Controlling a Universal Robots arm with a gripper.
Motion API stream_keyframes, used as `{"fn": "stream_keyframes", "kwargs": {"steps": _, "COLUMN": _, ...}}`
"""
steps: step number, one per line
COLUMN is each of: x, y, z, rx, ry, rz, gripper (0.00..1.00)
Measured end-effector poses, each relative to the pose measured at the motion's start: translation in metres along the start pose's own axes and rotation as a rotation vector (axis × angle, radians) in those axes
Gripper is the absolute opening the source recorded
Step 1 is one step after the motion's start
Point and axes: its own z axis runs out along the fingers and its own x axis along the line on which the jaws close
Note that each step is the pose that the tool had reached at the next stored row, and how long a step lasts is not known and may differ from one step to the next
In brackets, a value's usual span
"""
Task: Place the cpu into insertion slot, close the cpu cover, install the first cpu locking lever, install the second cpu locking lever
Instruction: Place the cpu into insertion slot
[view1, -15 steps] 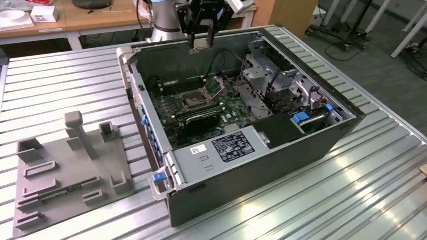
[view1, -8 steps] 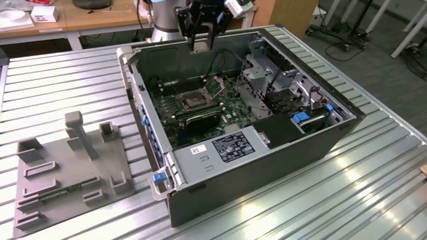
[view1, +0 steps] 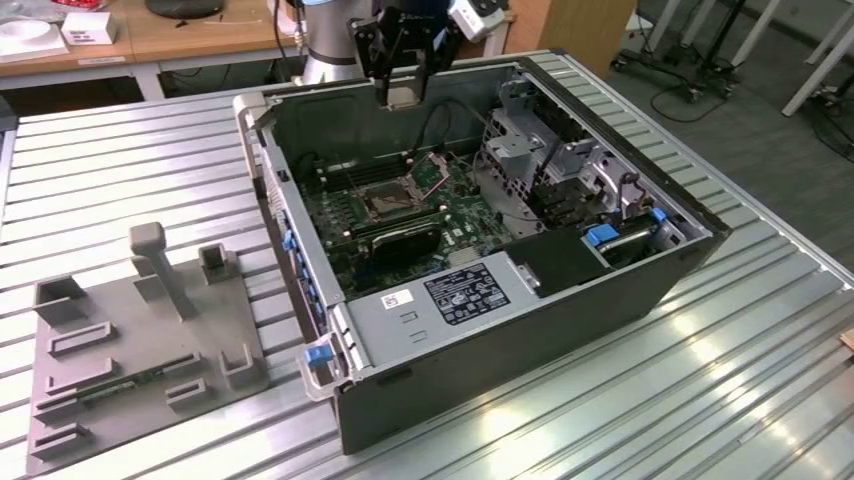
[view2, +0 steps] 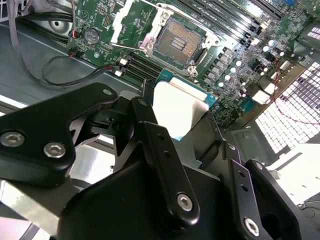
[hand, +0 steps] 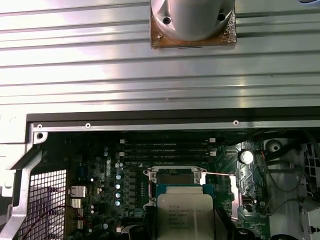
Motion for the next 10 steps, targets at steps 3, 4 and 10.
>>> {"fn": "stream_keyframes", "kwargs": {"steps": 3, "x": 0.0, "y": 0.0, "z": 0.0001, "rx": 0.0, "ry": 0.0, "rz": 0.0, "gripper": 0.54}}
{"fn": "stream_keyframes", "kwargs": {"steps": 4, "x": 0.0, "y": 0.0, "z": 0.0001, "rx": -0.0001, "ry": 0.0, "rz": 0.0, "gripper": 0.54}}
{"fn": "stream_keyframes", "kwargs": {"steps": 10, "x": -0.0001, "y": -0.0005, "z": 0.0048, "rx": -0.0023, "ry": 0.0, "rz": 0.0, "gripper": 0.54}}
